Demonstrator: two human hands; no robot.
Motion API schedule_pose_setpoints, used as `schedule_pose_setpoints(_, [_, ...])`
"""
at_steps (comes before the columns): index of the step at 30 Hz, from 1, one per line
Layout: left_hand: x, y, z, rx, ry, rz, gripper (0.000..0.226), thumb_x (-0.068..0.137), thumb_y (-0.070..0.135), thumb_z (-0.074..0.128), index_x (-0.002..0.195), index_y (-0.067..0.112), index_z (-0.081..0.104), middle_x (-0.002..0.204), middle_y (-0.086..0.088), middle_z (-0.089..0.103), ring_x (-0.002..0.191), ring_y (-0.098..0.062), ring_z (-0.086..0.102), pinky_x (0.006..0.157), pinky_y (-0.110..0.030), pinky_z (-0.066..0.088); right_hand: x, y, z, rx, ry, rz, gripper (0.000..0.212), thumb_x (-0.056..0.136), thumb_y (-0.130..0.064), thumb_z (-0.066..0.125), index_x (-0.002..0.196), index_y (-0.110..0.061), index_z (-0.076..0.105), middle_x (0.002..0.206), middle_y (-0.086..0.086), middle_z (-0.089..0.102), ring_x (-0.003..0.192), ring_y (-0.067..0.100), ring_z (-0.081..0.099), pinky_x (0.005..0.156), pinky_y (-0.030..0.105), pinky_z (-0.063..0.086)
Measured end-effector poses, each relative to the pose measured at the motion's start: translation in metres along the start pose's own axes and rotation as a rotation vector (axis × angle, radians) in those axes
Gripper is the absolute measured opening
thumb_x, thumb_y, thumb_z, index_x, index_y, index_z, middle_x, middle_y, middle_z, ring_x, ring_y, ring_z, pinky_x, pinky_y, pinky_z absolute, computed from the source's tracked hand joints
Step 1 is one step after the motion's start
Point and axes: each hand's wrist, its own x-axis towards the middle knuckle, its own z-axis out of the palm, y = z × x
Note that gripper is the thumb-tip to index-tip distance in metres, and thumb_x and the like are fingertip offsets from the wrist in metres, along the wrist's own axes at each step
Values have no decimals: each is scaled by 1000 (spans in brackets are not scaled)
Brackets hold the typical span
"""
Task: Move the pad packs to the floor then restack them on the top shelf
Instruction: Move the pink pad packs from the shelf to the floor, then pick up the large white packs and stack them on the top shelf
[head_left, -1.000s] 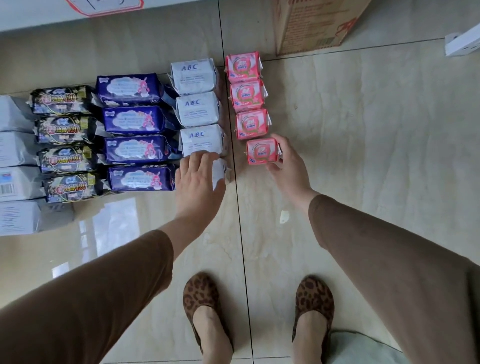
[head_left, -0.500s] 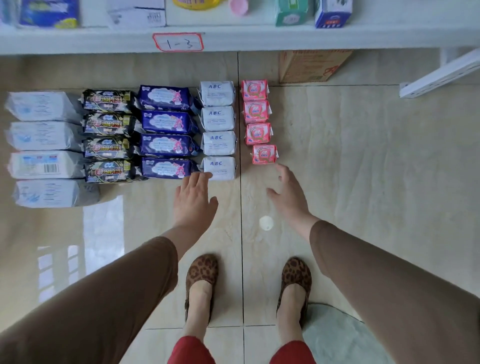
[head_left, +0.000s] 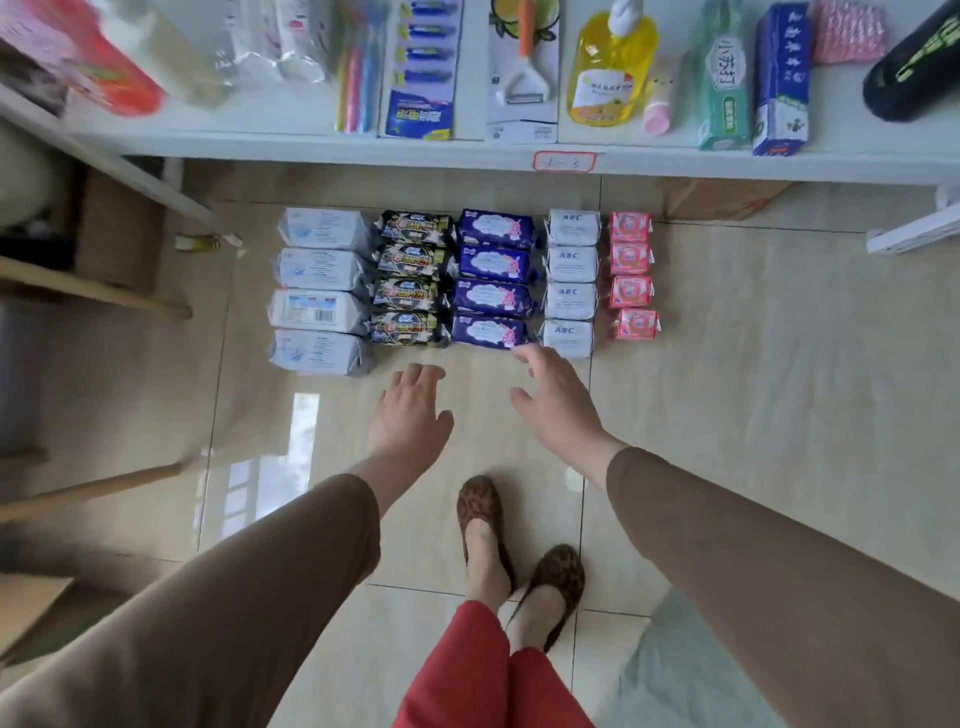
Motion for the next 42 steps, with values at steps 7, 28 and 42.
schedule_pose_setpoints(7, [-35, -131, -25, -33, 15, -120, 50, 84, 21, 67, 130, 14, 52, 130, -7, 52, 119, -30, 46, 96, -41, 42, -4, -77, 79, -50, -62, -16, 46, 91, -14, 57, 136, -18, 47, 132, 4, 51, 121, 23, 47, 95, 38, 44])
schedule_pose_setpoints(28, [162, -384, -16, -185, 4, -71, 68, 85, 29, 70, 144, 17, 37, 141, -6, 43, 128, -26, 46, 104, -39, 40, 161, -109, 328, -70, -58, 182, 95, 77, -11, 79, 153, -20, 23, 147, 8, 33, 129, 25, 46, 93, 34, 45])
schedule_pose_setpoints(42, [251, -376, 42, -81, -15, -45, 100, 66, 37, 78, 147, 30, 21, 135, -8, 30, 119, -36, 45, 95, -52, 48, 193, -86, 397, -117, 55, 99, 97, 67, -24, 88, 144, -14, 30, 141, 6, 36, 120, 26, 50, 81, 37, 53])
